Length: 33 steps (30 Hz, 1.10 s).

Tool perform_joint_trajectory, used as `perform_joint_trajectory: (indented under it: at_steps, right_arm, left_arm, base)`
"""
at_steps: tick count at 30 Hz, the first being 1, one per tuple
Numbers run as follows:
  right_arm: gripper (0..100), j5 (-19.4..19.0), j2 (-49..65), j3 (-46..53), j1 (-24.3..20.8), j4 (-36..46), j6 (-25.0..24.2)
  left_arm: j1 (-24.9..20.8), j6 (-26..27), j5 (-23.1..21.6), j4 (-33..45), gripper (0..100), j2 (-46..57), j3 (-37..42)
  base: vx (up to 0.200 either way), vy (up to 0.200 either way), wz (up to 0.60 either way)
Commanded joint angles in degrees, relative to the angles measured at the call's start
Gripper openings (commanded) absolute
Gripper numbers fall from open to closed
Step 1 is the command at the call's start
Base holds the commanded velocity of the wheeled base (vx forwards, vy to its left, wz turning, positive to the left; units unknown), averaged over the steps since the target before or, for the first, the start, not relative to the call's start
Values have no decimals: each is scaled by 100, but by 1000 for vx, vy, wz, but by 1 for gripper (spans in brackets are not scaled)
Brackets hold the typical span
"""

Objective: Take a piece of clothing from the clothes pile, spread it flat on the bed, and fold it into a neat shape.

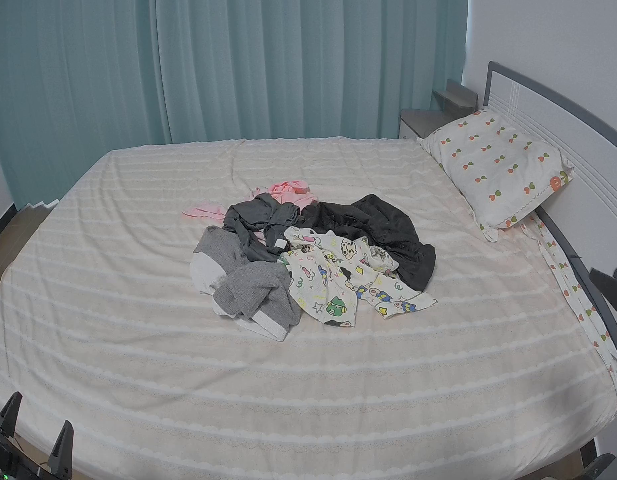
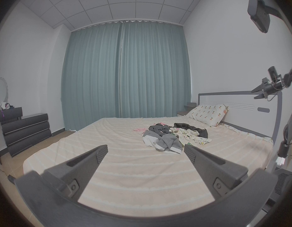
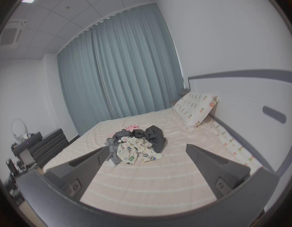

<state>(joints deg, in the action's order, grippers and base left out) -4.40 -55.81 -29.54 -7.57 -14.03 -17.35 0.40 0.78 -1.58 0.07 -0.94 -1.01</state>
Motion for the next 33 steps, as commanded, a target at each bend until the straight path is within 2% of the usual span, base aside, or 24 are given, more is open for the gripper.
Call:
perform_joint_trajectory:
  at_steps: [1, 2, 6, 17, 22, 25, 33]
  right_arm:
    - [100, 291, -5203, -1827, -1168, -1532, -2036]
    - [100, 291, -5783, -2381, -1177, -1532, -2396]
    - [100, 299, -6530, -3128, -1159, -1524, -2739]
    - [100, 335, -8613, -5405, -966, -1286, -2818]
    - [100, 704, -9352, -6266, -834, -1023, -2809]
    - [100, 862, -9607, -6494, -772, -856, -2809]
    - [100, 923, -9888, -6486, -632, -803, -2651]
  left_arm:
    - [4, 1, 0, 1, 100, 32, 101]
    - [4, 1, 0, 1, 100, 32, 101]
    - [-5, 1, 0, 1, 100, 41, 101]
    - [4, 1, 0, 1, 100, 32, 101]
    - [4, 1, -9, 1, 100, 32, 101]
    - [4, 1, 0, 1, 100, 32, 101]
    - [4, 1, 0, 1, 100, 32, 101]
  base:
    - [0, 0, 0]
    - [0, 0, 0]
    - [0, 0, 0]
    - [0, 0, 0]
    - [0, 0, 0]
    - [0, 0, 0]
    - [0, 0, 0]
